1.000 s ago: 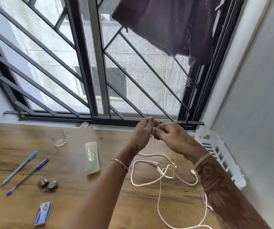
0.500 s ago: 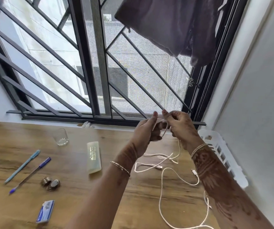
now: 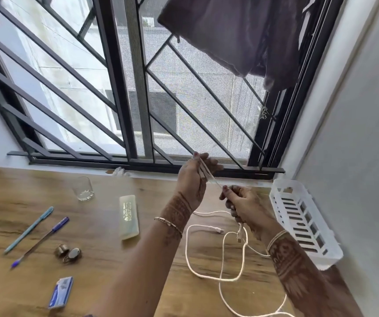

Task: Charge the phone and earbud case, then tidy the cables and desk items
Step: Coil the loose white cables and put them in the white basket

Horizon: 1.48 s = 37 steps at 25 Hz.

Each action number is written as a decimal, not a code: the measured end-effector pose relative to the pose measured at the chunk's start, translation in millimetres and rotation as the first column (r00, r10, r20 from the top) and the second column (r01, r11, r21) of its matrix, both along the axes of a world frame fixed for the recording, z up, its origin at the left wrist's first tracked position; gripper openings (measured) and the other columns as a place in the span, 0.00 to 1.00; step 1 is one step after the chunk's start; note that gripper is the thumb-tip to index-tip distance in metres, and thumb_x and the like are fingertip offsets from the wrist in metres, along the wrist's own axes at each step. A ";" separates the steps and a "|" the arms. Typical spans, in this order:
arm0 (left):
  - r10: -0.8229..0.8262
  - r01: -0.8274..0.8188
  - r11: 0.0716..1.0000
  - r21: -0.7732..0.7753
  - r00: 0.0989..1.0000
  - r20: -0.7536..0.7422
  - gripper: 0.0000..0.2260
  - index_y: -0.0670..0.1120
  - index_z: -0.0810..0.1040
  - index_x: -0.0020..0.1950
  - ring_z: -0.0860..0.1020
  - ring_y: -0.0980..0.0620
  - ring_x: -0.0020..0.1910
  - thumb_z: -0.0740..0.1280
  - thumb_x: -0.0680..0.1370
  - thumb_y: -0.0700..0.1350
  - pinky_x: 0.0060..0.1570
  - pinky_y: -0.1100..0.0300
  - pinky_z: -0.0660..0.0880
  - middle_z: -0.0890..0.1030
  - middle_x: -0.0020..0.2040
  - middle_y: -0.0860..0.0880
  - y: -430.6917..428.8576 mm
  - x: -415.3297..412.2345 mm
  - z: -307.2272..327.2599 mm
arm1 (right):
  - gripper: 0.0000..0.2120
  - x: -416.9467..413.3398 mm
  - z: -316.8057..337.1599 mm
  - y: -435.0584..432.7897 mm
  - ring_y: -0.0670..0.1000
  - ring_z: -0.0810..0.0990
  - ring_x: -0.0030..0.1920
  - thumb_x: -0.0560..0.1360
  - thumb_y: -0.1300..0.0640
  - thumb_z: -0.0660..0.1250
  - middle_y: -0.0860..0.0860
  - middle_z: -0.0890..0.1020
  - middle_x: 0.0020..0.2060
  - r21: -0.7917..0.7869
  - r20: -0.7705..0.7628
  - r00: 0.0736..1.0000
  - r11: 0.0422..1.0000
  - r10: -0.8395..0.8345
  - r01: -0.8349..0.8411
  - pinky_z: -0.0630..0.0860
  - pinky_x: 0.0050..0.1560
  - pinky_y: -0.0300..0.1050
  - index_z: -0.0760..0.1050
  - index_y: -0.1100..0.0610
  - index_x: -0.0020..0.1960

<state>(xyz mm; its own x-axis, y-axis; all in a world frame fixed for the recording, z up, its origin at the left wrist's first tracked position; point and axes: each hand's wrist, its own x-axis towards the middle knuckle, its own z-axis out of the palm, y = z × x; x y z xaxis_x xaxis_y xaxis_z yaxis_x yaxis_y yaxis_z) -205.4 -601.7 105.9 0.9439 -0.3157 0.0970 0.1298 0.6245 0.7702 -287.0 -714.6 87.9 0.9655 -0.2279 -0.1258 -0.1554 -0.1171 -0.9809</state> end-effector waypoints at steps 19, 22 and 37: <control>-0.208 -0.055 0.634 0.771 0.949 0.239 0.37 0.46 0.77 0.28 0.72 0.49 0.24 0.43 0.74 0.72 0.22 0.66 0.65 0.74 0.23 0.48 14.2 -22.1 -30.8 | 0.12 2.4 42.6 -24.3 0.48 0.78 0.33 0.71 0.43 0.70 0.48 0.82 0.31 -0.663 0.123 0.977 0.747 0.175 -0.050 0.74 0.39 0.45 0.81 0.51 0.36; -0.220 0.160 0.785 0.598 0.975 0.029 0.28 0.45 0.72 0.29 0.70 0.56 0.23 0.51 0.77 0.65 0.24 0.67 0.68 0.73 0.24 0.51 20.0 -30.0 -23.9 | 0.10 7.9 39.3 -24.2 0.45 0.78 0.35 0.70 0.47 0.73 0.50 0.83 0.33 -0.486 0.216 0.960 0.873 0.177 -0.052 0.75 0.41 0.42 0.81 0.54 0.38; -0.197 0.210 0.977 0.026 0.948 -0.249 0.20 0.48 0.70 0.24 0.56 0.60 0.13 0.65 0.77 0.50 0.17 0.71 0.53 0.65 0.22 0.54 16.5 -35.5 -21.1 | 0.10 19.2 -1.5 1.5 0.45 0.80 0.38 0.73 0.63 0.66 0.45 0.82 0.36 -0.568 0.352 0.917 0.821 0.187 0.050 0.78 0.42 0.45 0.83 0.51 0.44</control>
